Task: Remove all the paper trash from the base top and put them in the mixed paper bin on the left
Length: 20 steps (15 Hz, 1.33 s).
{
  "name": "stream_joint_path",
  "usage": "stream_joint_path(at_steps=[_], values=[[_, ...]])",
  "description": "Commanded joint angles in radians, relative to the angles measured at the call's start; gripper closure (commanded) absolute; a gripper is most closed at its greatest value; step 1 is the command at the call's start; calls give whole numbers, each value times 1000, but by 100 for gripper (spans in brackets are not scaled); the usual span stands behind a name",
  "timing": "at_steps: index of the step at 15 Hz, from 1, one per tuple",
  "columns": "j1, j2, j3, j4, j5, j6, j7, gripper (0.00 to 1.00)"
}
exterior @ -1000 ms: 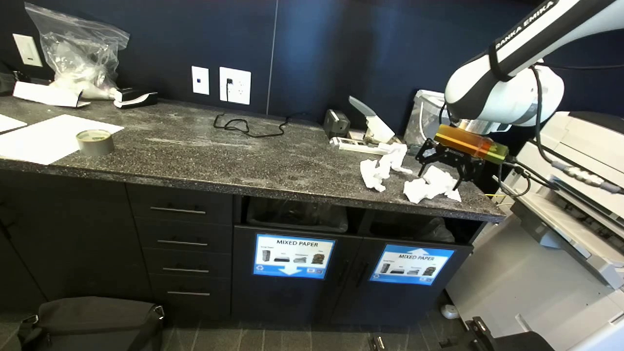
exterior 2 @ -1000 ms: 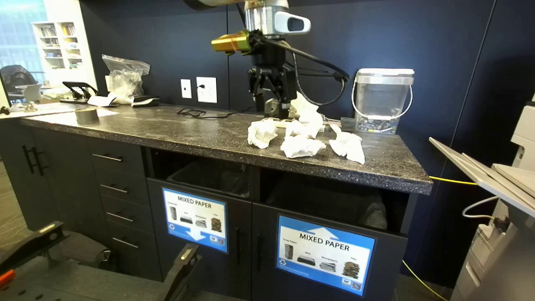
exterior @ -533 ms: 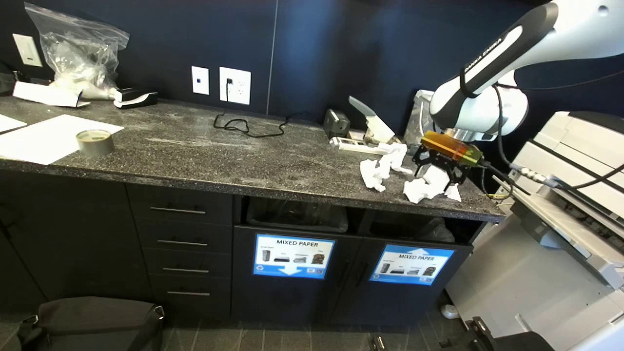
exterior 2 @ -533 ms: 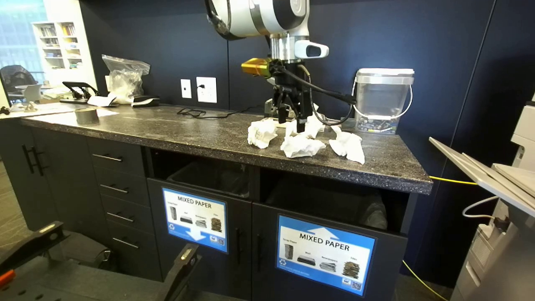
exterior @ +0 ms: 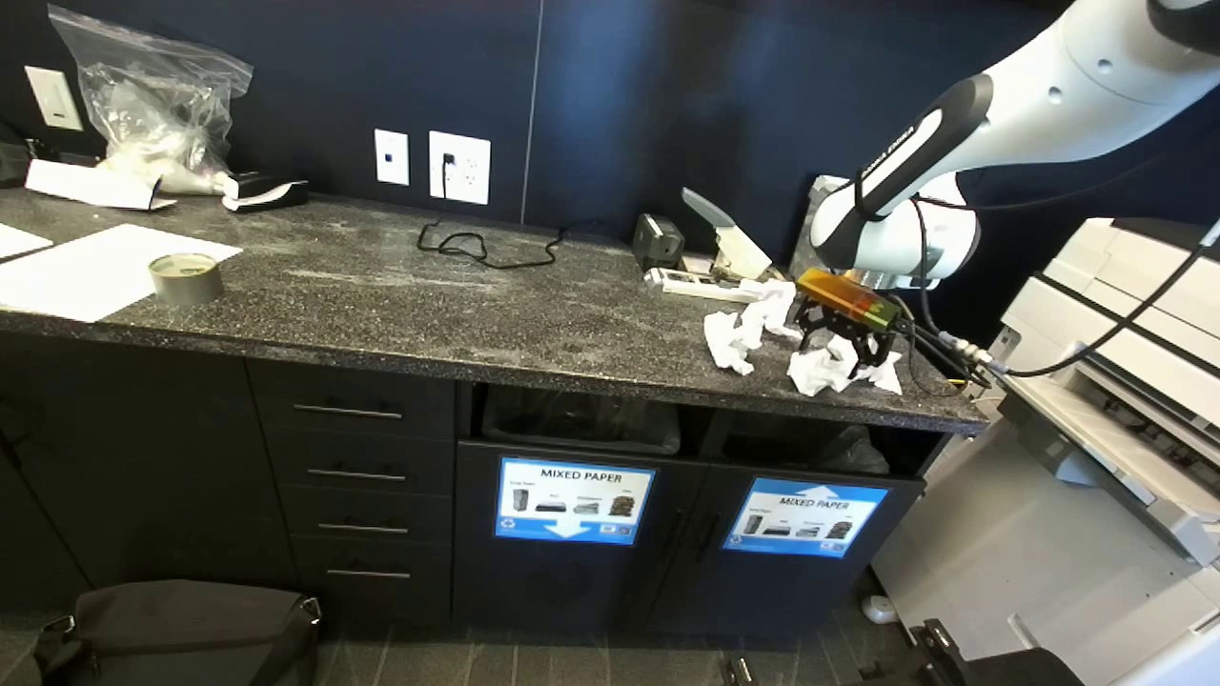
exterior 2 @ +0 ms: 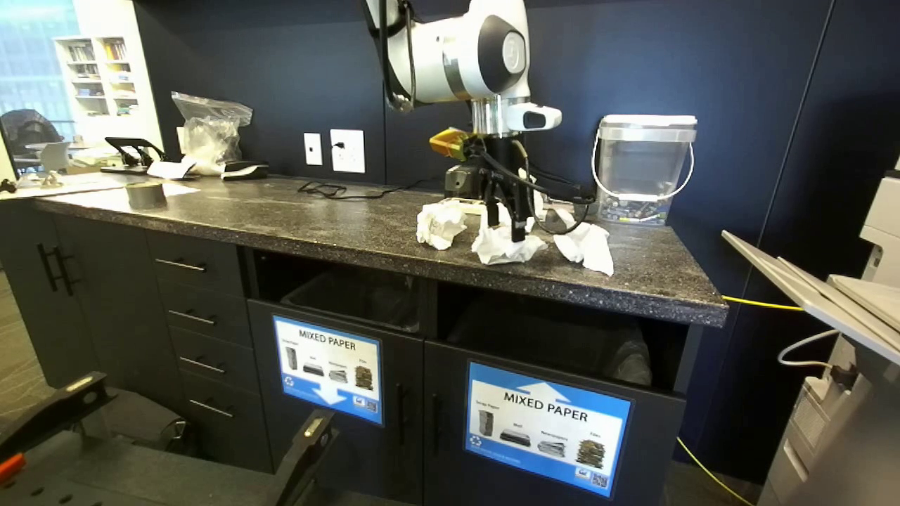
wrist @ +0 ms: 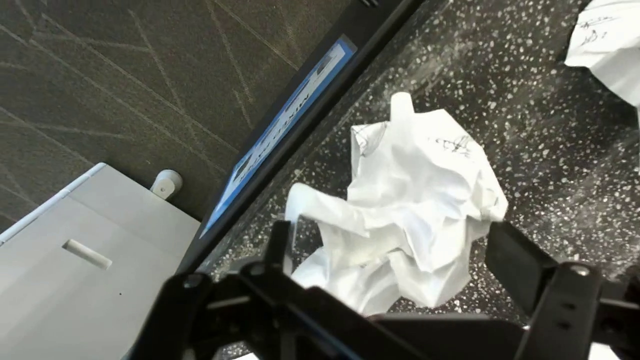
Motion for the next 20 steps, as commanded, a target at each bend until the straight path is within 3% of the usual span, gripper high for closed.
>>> stream_joint_path(at_steps=[1,9,10,12,15,20], values=[[19,70,-27,95,26,-50,37,0],[25,145,-41,160,15,-51,81,0],[24,150,-39,165,15,-53,78,25],[27,158,-42,171,12,-53,75,32],[28,159,-41,171,7,-49,62,58],[30,145,-35,172,-8,-107,26,90]])
